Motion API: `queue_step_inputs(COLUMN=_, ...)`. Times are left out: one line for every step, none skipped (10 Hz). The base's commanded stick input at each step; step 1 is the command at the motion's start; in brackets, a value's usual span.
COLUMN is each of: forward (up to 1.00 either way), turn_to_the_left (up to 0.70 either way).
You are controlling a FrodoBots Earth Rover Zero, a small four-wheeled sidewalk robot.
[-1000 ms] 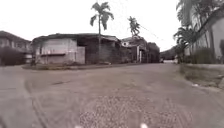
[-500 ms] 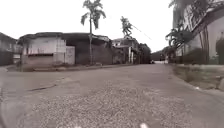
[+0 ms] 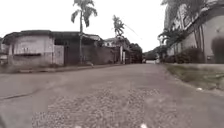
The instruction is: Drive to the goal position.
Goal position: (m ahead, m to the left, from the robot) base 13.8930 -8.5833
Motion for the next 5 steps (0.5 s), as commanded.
queue_step_inputs(forward=1.00, turn_to_the_left=-0.27)
queue_step_inputs(forward=1.00, turn_to_the_left=-0.27)
queue_step_inputs(forward=1.00, turn_to_the_left=-0.27)
queue_step_inputs(forward=1.00, turn_to_the_left=-0.27)
queue_step_inputs(forward=1.00, turn_to_the_left=-0.27)
